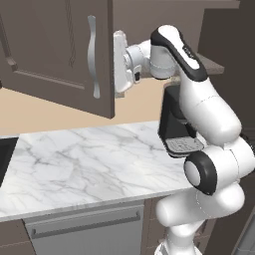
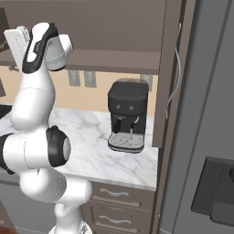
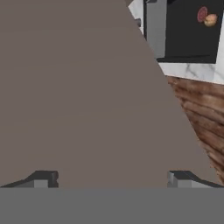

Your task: Open the cabinet, pick the kettle from the cabinet, and place it in the sink.

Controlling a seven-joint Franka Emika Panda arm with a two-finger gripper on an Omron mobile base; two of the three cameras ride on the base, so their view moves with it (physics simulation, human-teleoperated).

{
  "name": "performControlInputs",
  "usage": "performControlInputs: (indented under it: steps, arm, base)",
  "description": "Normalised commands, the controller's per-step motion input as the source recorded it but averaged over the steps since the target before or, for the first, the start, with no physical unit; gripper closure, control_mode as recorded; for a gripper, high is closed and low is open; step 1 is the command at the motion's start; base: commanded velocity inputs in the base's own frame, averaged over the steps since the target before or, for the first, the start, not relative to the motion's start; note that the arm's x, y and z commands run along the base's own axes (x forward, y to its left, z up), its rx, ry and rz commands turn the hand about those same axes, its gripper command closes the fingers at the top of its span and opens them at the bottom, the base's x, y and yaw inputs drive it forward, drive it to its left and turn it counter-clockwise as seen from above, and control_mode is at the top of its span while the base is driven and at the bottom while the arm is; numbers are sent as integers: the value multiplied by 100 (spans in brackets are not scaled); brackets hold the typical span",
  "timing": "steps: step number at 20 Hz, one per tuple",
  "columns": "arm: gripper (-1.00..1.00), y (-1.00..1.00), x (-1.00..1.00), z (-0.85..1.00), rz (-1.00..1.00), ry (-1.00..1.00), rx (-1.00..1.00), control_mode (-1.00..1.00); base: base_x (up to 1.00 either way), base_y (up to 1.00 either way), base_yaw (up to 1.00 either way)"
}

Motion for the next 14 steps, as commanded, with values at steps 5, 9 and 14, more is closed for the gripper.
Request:
performControlInputs:
  steps: [5, 9, 14]
  arm:
    - [-100, 66, -2, 0, 5, 0, 0, -100]
    - [-100, 76, -20, 0, 6, 0, 0, -100]
    - [-100, 91, -34, 0, 7, 0, 0, -100]
  base:
    - [0, 0, 0]
    - [0, 0, 0]
    - [0, 0, 0]
